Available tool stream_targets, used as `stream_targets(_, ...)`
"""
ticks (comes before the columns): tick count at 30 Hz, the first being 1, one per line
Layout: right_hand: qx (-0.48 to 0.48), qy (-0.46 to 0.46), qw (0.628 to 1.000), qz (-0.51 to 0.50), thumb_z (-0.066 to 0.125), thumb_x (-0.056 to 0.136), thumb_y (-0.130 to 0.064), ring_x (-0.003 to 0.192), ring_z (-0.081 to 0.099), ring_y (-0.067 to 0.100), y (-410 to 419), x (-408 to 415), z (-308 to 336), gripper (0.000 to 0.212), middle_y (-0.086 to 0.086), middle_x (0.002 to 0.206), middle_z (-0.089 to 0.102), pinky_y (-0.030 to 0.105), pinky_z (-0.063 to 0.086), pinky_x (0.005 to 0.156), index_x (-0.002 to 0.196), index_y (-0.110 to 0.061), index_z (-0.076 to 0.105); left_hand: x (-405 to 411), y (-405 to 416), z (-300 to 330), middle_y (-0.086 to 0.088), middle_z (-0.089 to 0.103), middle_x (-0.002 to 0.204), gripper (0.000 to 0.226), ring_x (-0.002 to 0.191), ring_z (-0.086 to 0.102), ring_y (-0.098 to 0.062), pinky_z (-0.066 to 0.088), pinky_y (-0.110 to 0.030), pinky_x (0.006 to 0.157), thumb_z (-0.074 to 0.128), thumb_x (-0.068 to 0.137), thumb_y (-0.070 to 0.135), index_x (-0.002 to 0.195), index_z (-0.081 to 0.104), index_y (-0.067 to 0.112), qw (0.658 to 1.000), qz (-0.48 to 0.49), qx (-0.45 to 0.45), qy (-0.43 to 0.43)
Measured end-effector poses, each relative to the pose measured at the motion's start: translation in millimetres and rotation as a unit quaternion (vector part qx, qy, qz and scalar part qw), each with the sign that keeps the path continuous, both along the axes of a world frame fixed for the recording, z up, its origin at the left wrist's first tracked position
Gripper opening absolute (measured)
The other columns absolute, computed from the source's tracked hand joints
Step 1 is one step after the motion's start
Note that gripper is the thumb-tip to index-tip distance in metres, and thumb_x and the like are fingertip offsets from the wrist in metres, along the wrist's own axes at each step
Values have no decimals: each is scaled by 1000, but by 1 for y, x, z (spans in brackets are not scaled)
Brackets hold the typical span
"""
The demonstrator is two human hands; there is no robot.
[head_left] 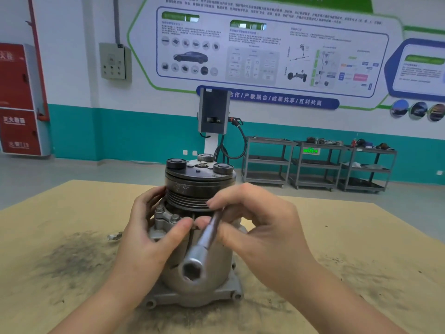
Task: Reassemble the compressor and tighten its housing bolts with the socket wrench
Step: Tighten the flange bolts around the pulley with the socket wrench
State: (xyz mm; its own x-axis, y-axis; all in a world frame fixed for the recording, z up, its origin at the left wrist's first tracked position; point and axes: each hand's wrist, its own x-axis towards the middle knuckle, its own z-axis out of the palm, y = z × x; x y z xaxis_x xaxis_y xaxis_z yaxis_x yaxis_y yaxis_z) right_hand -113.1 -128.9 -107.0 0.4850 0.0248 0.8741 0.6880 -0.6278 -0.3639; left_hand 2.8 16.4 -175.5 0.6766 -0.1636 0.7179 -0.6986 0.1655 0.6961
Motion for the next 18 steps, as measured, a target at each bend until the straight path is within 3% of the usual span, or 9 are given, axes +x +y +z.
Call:
stream_targets(4,81,51,993,64,75,71,-4,78,72,19,-1,-7,10,22,1,91,72,35,59,74,86,-20,71,-3,1,1,31,62,117,49,111,59,8,45,-8,90,71,65,50,110,53,62,1000,-3,-3,9)
stream_targets(6,110,38,991,70,77,74,1,79,72,15,-3,-8,14,22,3,92,72,26,58,73,88,-15,69,-5,0,2,29,63,118,49,113,59,7,43,-7,91,67,68,55,115,53,51,1000,-2,-8,17)
stream_targets(8,161,23,982,95,73,80,-8,76,72,17,-4,-9,19,13,9,89,72,25,57,70,91,-9,66,-9,-1,4,32,64,116,52,112,57,9,41,-4,90,64,69,58,117,52,43,1000,4,-9,28)
stream_targets(11,283,33,948,140,57,89,-18,67,71,25,-5,-6,22,11,16,87,72,29,57,65,94,-8,56,-11,-1,5,35,62,116,52,114,55,12,38,-1,90,67,71,54,119,52,40,999,9,2,37)
stream_targets(13,357,71,918,158,49,96,-9,60,69,22,-9,-3,23,2,15,82,73,26,55,60,98,-8,50,-11,1,5,36,61,117,48,114,54,13,37,0,89,67,74,48,119,51,40,999,14,7,41)
stream_targets(18,454,125,863,180,40,96,5,49,62,17,-15,2,25,15,15,75,72,24,53,53,98,-9,46,-13,-1,7,36,62,116,53,112,55,14,37,1,86,60,69,60,118,51,43,999,16,1,39)
